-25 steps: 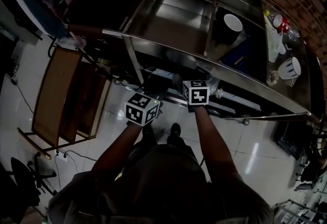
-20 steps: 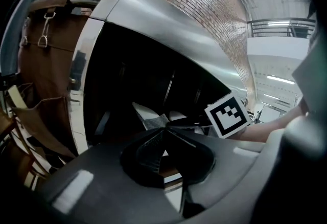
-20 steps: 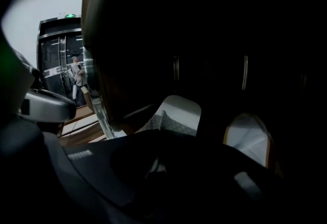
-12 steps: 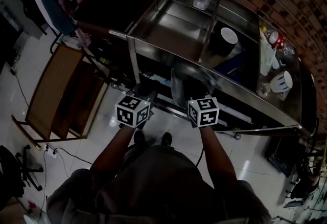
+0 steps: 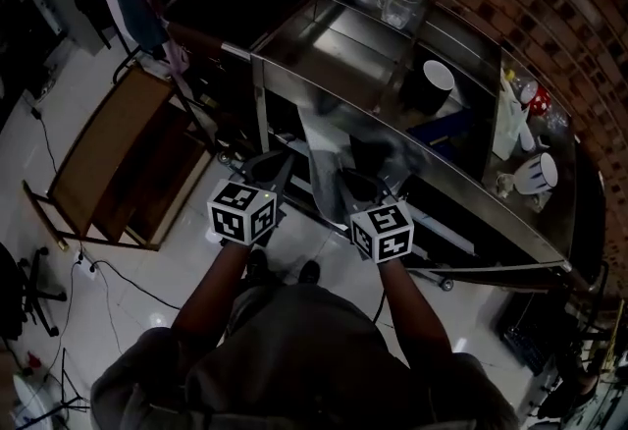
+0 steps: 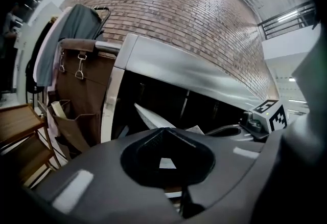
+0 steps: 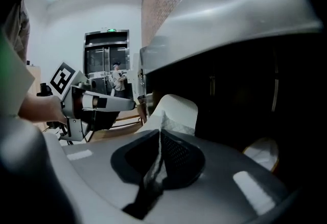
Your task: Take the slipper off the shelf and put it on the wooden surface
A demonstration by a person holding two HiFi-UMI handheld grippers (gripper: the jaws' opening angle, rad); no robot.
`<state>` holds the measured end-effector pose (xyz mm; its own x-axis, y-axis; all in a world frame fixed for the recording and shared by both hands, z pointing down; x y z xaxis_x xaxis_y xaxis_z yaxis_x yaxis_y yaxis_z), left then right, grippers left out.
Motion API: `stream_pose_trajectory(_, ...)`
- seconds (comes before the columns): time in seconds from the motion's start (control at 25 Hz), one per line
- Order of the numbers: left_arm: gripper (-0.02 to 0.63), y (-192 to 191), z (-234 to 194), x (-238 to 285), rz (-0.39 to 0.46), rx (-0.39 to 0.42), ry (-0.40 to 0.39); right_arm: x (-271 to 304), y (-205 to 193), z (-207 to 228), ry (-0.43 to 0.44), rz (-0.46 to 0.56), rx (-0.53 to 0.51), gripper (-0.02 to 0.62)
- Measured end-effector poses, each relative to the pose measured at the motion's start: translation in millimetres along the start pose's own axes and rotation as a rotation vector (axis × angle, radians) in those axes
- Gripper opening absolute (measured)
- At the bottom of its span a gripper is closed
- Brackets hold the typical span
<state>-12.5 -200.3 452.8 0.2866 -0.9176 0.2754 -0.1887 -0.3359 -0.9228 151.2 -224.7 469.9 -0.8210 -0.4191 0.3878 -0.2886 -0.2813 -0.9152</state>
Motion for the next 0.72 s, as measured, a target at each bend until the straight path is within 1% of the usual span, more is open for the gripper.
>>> stream_pose_trajectory(0.16,-0.006,-0.8,-1.0,-21.5,0.025,-0.015,0.065,-2.9,2.7,-16.2,0.066,0.01,-0.029,0.006)
stream_pose_trajectory(0.32,-0.006,2.8,-8.4,-47.7,0.052,-0.021,0.12,-2.4,6.2,-29.0,0.097,0.02,-0.037,0.006)
stream_pose_trajectory(0.52,-0.006,3.2,-23.4,-87.0,0.077,-0.032,0.147,-1.3,8.3,-51.8,0.079,0.019,-0.042,0.006)
stream_pose_trajectory(0.72,-0.006,1.2,-39.1,-134.6,0.091,-0.032,0.137,-5.9,14.2,-86.8,0.021,0.039,-0.033,0.006)
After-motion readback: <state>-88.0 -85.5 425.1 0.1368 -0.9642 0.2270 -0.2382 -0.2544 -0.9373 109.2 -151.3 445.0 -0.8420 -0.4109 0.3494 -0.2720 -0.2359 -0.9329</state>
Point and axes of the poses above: the fingertips, and each gripper's own axes: x forward along the fingers, z to its right, y out of its top, the point moved 6 cm from there along -x, backward along the fingers, and after that the axes turned 6 degrees about y, right-handed, at the moved point
